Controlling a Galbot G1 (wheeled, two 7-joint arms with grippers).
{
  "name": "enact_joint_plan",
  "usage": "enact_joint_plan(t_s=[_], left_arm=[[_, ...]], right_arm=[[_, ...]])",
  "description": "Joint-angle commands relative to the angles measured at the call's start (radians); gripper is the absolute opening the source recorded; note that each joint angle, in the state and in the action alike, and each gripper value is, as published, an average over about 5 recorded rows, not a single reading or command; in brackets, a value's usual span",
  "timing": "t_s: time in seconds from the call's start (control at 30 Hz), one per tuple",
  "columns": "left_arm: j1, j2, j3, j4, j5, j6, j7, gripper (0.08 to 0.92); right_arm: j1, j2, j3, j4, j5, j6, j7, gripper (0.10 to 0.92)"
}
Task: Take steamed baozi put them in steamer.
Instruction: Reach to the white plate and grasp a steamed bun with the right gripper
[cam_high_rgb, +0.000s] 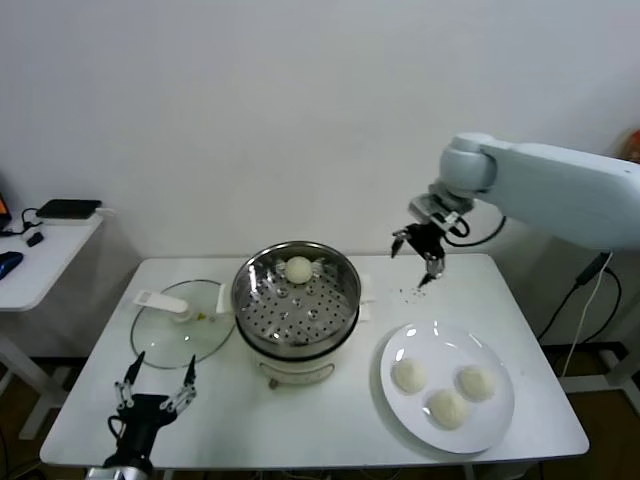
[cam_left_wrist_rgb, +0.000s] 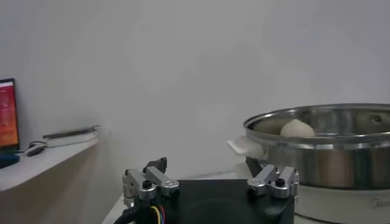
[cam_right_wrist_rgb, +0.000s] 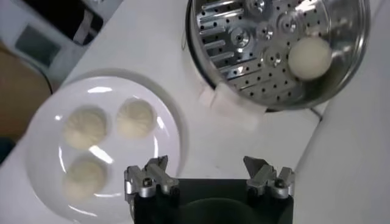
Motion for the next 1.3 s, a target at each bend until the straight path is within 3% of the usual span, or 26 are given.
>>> enact_joint_plan(t_s=[0.03, 0.37, 1.3], left_arm=[[0.009, -0.006, 0.016, -0.009, 0.005, -0.003, 0.0, 0.823], [0.011, -0.008, 0.019, -0.003, 0.005, -0.006, -0.004, 0.823], [-0.003, -0.003, 0.009, 0.031, -0.005, -0.01, -0.005, 0.823]], right_arm=[[-0.071, -0.183, -0.056, 0.101, 0.1, -0.165, 0.087, 0.823], [-0.207, -0.146, -0.024, 0.137, 0.095, -0.234, 0.183, 0.823], [-0.408, -0.043, 0.048, 0.084, 0.012, -0.247, 0.301, 0.823]])
